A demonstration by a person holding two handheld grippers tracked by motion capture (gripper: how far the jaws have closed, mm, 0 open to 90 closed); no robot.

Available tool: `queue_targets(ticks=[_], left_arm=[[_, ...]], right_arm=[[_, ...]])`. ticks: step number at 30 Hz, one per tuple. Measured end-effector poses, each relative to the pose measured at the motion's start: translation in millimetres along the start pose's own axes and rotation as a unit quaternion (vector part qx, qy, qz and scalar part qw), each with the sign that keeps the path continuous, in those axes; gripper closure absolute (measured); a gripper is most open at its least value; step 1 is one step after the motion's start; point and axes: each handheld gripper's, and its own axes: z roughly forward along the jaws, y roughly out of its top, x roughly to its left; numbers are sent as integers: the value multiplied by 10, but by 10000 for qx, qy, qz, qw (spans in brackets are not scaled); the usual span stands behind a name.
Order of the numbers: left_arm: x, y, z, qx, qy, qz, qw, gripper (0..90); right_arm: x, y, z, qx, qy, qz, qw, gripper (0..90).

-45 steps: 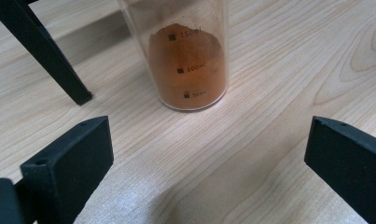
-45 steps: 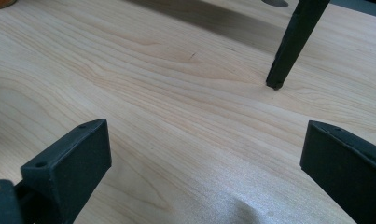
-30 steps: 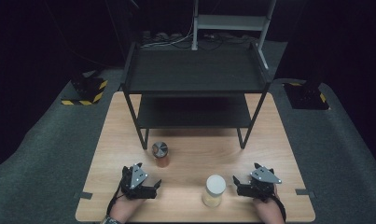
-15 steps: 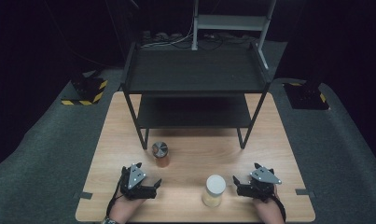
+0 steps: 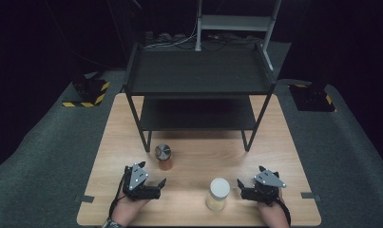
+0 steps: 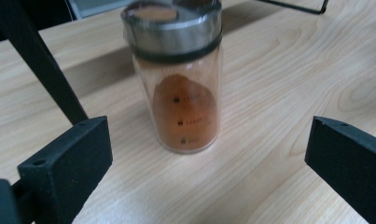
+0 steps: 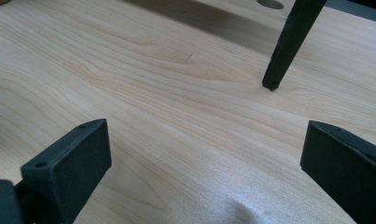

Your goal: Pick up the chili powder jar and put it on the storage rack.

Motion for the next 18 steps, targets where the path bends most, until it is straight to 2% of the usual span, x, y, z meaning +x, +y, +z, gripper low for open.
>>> queue_targets(ticks=[7, 18], left_arm=[[22, 73, 29, -174, -75, -32, 9998, 8], [43, 140, 123, -211, -86, -102, 9997, 8]], right_arm=[[-10, 0, 0, 1, 12, 21, 10000, 13], [-19, -17, -12, -37, 36, 47, 10000, 12]])
